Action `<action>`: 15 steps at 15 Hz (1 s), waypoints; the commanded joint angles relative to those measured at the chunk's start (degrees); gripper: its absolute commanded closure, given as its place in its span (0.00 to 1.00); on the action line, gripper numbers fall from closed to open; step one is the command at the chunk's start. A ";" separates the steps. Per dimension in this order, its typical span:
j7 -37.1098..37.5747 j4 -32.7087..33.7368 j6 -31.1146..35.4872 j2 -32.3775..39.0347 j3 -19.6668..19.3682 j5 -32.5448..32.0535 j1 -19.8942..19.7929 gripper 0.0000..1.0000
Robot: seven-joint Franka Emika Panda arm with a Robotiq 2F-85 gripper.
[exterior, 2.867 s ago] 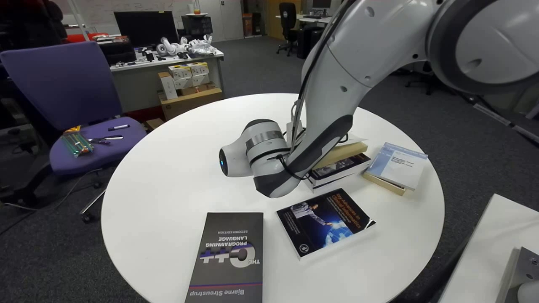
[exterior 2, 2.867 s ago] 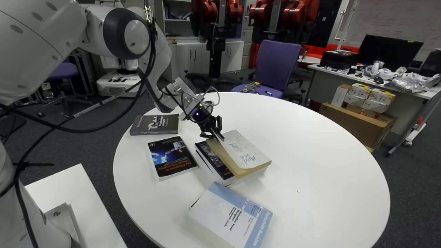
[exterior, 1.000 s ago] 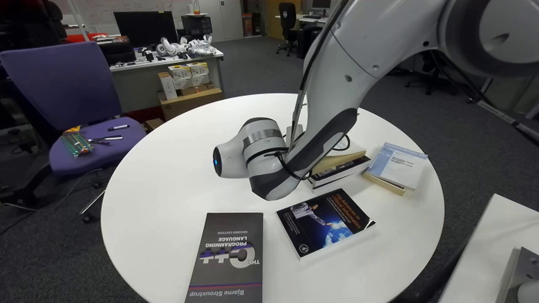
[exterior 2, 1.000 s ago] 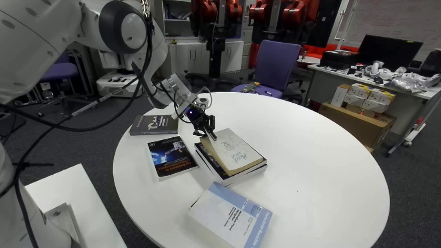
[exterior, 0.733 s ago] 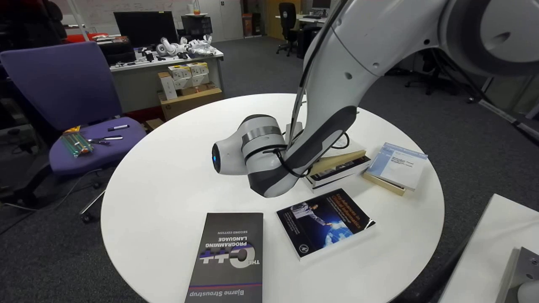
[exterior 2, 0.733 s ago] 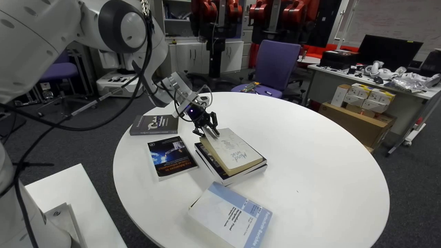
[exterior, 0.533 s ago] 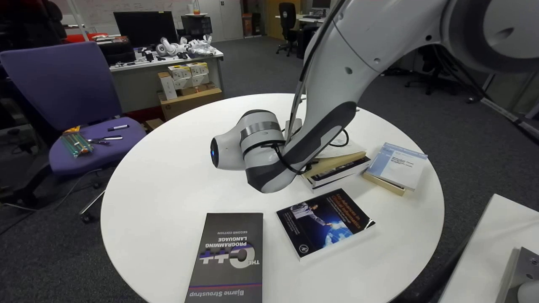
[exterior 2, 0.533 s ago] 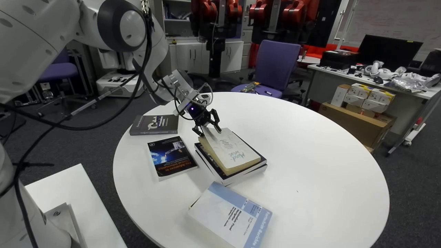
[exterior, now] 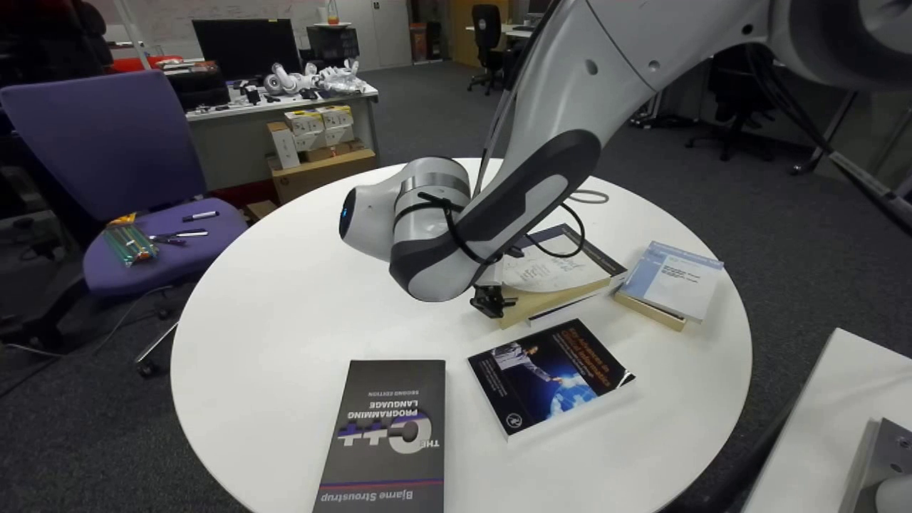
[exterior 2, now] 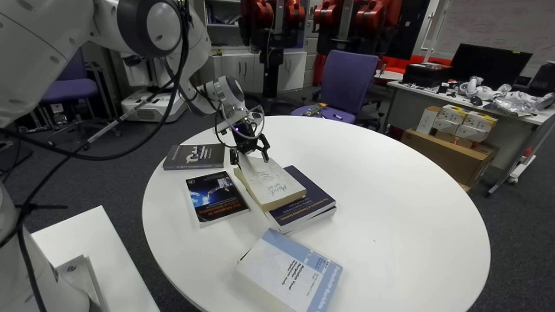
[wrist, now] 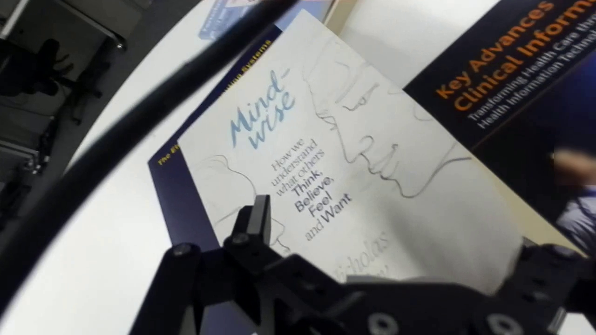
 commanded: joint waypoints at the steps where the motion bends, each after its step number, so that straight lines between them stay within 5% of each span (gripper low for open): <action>1: -1.87 -0.93 4.64 -0.96 0.06 6.51 -1.36 0.00; 6: -2.45 -0.70 7.09 -0.62 -1.94 11.46 -0.56 0.00; 7: -2.50 -0.50 7.24 -0.47 -2.23 12.01 -0.36 0.25; 9: -2.53 -0.48 7.89 -0.39 -2.84 12.69 0.00 0.32; 15: -2.39 -0.02 7.97 -1.15 -3.53 12.56 0.10 0.78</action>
